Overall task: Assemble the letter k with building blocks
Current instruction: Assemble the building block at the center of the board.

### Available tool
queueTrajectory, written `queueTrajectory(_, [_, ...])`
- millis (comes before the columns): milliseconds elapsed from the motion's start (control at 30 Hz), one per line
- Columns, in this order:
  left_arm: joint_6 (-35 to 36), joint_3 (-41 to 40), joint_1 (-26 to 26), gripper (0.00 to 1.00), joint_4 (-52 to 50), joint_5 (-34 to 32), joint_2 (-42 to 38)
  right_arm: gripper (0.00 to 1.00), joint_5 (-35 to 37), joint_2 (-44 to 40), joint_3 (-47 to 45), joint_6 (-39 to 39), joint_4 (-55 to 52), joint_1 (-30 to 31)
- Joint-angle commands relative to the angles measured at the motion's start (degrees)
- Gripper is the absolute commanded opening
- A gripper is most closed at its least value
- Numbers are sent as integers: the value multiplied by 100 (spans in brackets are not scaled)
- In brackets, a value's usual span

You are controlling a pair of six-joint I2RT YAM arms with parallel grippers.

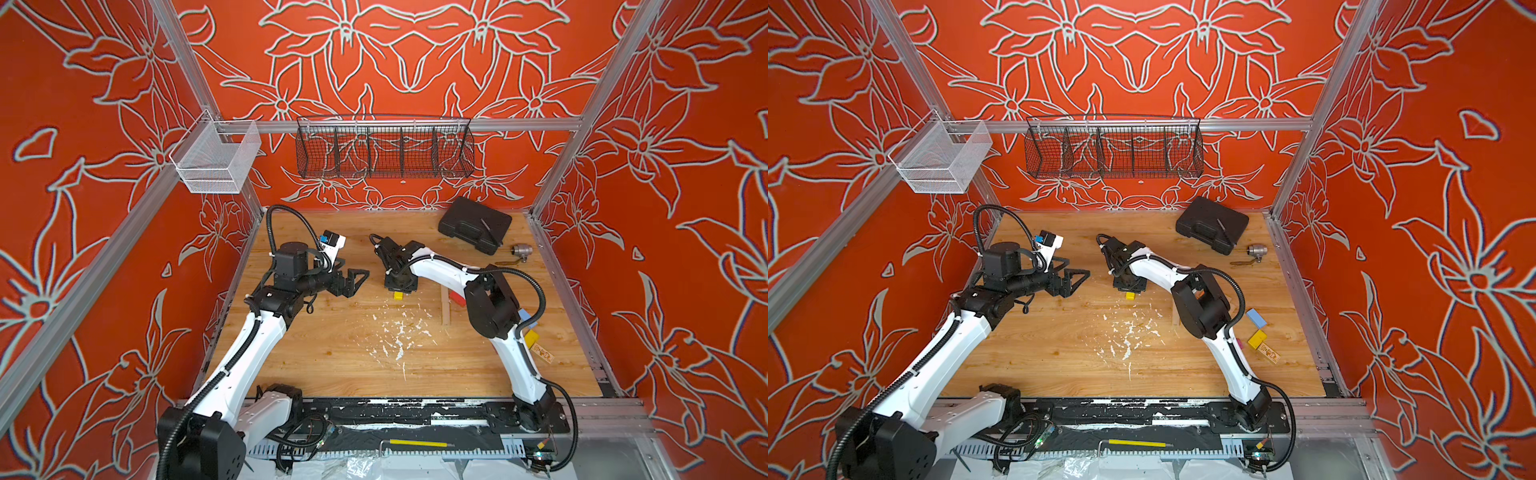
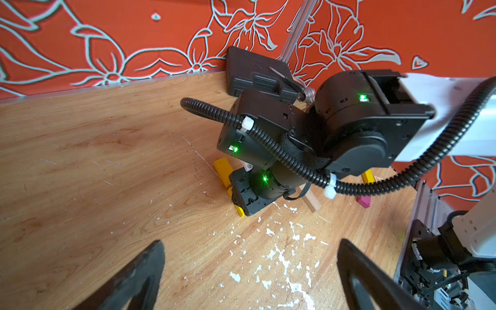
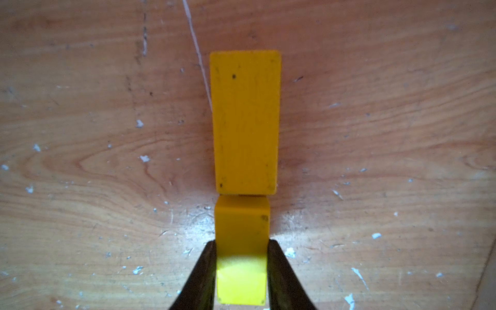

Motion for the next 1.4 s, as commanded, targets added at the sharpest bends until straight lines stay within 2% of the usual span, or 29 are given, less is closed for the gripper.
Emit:
queueTrajectory(0, [63, -18, 26, 97, 88, 105, 3, 31, 260, 236, 118, 9, -248, -58])
queueTrajectory(900, [63, -10, 30, 97, 89, 125, 49, 32, 191, 296, 118, 3, -170, -137])
queueTrajectory(1367, [63, -8, 30, 97, 80, 132, 61, 44, 50, 188, 169, -79, -147, -137])
